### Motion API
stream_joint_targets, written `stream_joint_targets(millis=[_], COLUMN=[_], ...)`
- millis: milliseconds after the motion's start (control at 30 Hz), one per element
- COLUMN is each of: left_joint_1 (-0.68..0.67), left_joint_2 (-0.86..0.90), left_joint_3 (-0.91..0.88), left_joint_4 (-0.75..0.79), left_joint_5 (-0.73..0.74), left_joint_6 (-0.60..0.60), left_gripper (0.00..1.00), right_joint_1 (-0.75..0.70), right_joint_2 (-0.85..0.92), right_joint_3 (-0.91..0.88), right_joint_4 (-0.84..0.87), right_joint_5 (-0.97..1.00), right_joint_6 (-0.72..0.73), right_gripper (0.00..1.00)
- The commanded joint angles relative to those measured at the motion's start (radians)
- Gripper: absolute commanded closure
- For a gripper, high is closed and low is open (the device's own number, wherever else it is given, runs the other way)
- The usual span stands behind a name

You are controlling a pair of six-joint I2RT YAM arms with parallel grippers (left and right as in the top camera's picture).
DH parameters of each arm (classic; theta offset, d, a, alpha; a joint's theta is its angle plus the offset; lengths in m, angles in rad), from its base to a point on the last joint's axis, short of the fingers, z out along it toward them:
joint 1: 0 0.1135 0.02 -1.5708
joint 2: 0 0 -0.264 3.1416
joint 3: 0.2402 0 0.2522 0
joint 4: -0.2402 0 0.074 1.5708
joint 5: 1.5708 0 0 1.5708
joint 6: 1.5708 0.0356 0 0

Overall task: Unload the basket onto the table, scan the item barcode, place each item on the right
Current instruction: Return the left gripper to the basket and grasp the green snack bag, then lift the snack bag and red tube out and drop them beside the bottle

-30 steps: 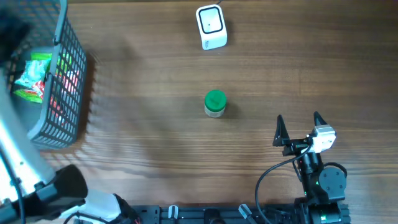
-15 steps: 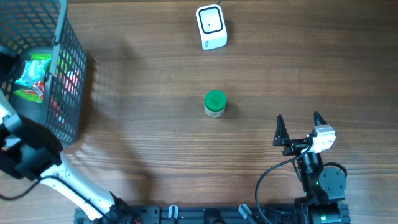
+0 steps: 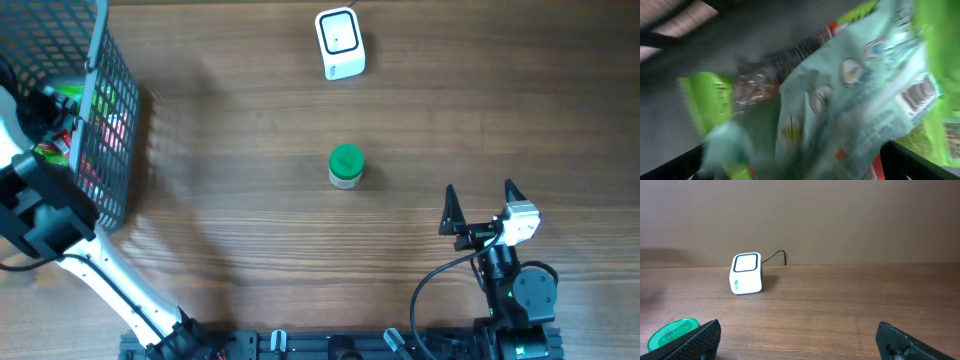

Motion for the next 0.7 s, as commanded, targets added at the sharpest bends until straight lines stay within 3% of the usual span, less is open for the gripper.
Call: stream_joint_targets(millis=[0, 67, 133, 167, 200, 233, 433, 667], left_joint_1=[-0.001, -0.001, -0.003, -0.003, -0.003, -0.003, -0.003, -0.003], left_joint_2=[0.076, 0.102, 0.118, 0.118, 0.117, 0.113, 0.025, -0.305], left_joint_3=[-0.003, -0.003, -0.003, -0.003, -0.003, -0.003, -0.003, -0.003], left_joint_4=[-0.004, -0.011, -0.023, -0.029, -0.032, -0.036, -0.058, -0.074], left_joint_5=[0.014, 0.014, 0.014, 0.014, 0.015, 0.014, 0.006, -0.02], left_joint_6=[0.013, 0.013, 0.014, 0.027, 0.048, 0.049, 0.049, 0.015], left_gripper=[0.0, 0.0, 0.13, 0.39, 0.74, 0.79, 0.9, 0.92], right_joint_1=[0.0, 0.0, 0.0, 0.0, 0.0, 0.0, 0.0, 0.0], right_joint_2=[-0.006, -0.006, -0.006, -0.006, -0.006, -0.006, -0.006, -0.006], right_joint_3=[-0.001, -0.001, -0.001, -0.001, -0.001, -0.001, -0.001, -0.001], right_joint_4=[0.006, 0.006, 0.006, 0.006, 0.006, 0.006, 0.006, 0.006], right_joint_5=[0.002, 0.002, 0.002, 0.002, 0.002, 0.002, 0.002, 0.002], right_joint_6=[-0.01, -0.01, -0.01, -0.01, -0.01, -0.01, -0.01, -0.01], right_gripper=[0.0, 0.0, 0.0, 0.0, 0.0, 0.0, 0.0, 0.0])
